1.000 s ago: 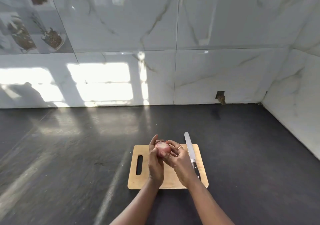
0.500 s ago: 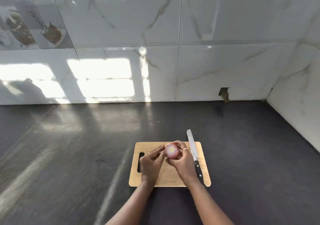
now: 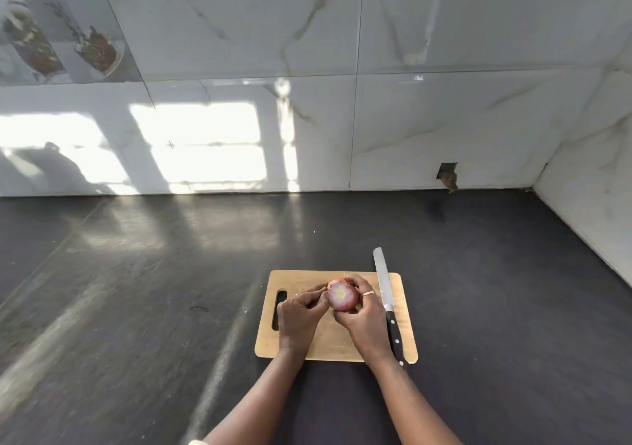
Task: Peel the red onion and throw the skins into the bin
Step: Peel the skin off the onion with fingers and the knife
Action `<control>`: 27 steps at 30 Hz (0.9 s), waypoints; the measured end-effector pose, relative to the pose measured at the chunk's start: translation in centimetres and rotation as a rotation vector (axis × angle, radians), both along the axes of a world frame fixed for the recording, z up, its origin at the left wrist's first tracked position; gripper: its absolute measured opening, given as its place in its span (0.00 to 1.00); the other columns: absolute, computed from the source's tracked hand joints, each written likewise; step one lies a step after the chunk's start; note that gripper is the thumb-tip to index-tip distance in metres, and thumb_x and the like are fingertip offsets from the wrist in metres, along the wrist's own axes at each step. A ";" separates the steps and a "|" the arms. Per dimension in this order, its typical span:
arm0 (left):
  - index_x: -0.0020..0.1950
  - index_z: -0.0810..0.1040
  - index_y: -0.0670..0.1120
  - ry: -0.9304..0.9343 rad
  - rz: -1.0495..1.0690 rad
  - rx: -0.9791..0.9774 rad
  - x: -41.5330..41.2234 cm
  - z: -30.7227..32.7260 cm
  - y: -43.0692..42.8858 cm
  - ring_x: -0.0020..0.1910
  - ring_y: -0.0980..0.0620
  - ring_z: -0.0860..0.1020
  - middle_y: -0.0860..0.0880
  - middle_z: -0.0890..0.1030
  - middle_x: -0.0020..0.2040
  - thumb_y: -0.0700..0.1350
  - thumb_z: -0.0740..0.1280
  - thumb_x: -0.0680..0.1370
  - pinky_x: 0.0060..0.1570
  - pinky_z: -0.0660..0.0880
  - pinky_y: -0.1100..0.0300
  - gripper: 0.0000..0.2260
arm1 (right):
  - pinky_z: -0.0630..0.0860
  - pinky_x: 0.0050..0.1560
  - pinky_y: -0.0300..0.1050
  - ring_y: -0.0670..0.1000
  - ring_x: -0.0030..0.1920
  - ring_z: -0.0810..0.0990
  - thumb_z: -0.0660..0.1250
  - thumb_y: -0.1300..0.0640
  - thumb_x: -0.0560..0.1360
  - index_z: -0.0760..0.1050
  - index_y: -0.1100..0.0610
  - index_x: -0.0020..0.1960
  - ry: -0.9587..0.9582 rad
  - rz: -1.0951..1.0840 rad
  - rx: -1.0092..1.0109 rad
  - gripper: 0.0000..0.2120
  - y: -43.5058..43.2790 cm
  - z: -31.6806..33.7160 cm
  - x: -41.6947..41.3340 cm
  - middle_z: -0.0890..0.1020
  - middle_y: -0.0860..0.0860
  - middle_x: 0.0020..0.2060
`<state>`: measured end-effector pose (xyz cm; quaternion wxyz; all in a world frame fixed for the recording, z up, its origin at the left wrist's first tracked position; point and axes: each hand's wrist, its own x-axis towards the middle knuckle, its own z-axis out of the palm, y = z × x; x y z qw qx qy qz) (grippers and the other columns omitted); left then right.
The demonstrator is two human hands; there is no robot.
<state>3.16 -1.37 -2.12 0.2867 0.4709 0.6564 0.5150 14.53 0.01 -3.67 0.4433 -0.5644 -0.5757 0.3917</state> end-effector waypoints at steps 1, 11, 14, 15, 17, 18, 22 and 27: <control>0.43 0.85 0.46 0.011 0.019 0.000 0.1 0.0 0.0 0.42 0.74 0.77 0.57 0.83 0.46 0.38 0.70 0.71 0.43 0.70 0.78 0.05 | 0.76 0.60 0.52 0.48 0.60 0.76 0.72 0.57 0.58 0.73 0.42 0.59 -0.003 0.001 0.000 0.30 0.0 0.0 0.0 0.79 0.45 0.56; 0.45 0.84 0.45 -0.058 0.029 0.009 -0.2 0.2 -0.4 0.41 0.70 0.79 0.53 0.84 0.43 0.38 0.69 0.73 0.42 0.70 0.78 0.06 | 0.78 0.58 0.52 0.50 0.58 0.78 0.73 0.55 0.57 0.73 0.41 0.58 0.140 0.040 -0.055 0.30 -0.1 -0.1 0.4 0.80 0.49 0.56; 0.45 0.84 0.49 -0.154 -0.066 0.025 -0.3 0.1 -0.6 0.46 0.60 0.82 0.56 0.85 0.43 0.40 0.71 0.71 0.48 0.75 0.69 0.06 | 0.78 0.57 0.52 0.50 0.56 0.80 0.73 0.60 0.58 0.74 0.45 0.57 0.190 0.047 -0.060 0.28 -0.1 0.1 0.7 0.80 0.50 0.55; 0.44 0.84 0.50 -0.161 -0.075 0.025 -0.2 0.2 -0.6 0.46 0.61 0.82 0.59 0.84 0.42 0.40 0.73 0.70 0.47 0.75 0.70 0.06 | 0.78 0.56 0.51 0.50 0.56 0.80 0.73 0.60 0.58 0.74 0.46 0.57 0.200 0.048 -0.063 0.28 -0.1 0.1 0.7 0.80 0.50 0.55; 0.43 0.84 0.49 -0.165 -0.063 0.030 0.0 0.3 -0.5 0.45 0.62 0.82 0.60 0.84 0.40 0.38 0.74 0.68 0.45 0.74 0.72 0.07 | 0.79 0.56 0.50 0.51 0.55 0.80 0.73 0.62 0.59 0.74 0.48 0.57 0.207 0.052 -0.061 0.28 -0.1 0.3 0.7 0.80 0.51 0.54; 0.43 0.85 0.47 -0.158 -0.055 0.038 0.0 0.3 -0.5 0.45 0.62 0.82 0.59 0.84 0.41 0.38 0.74 0.68 0.46 0.73 0.73 0.07 | 0.79 0.56 0.49 0.51 0.55 0.80 0.73 0.63 0.59 0.74 0.48 0.57 0.210 0.055 -0.058 0.28 -0.1 0.3 0.7 0.81 0.51 0.54; 0.44 0.84 0.43 -0.073 -0.024 0.057 -0.3 0.7 -0.5 0.42 0.70 0.79 0.55 0.83 0.42 0.36 0.72 0.70 0.45 0.70 0.78 0.05 | 0.78 0.53 0.44 0.50 0.54 0.80 0.73 0.71 0.61 0.74 0.47 0.54 0.223 0.069 -0.063 0.28 0.0 0.7 0.7 0.81 0.51 0.52; 0.43 0.84 0.40 -0.013 0.024 0.062 -0.2 0.8 -0.3 0.38 0.71 0.77 0.50 0.84 0.40 0.36 0.71 0.71 0.41 0.67 0.79 0.03 | 0.78 0.51 0.39 0.50 0.54 0.81 0.73 0.73 0.62 0.74 0.51 0.56 0.270 0.082 -0.080 0.29 -0.1 0.9 0.8 0.80 0.54 0.54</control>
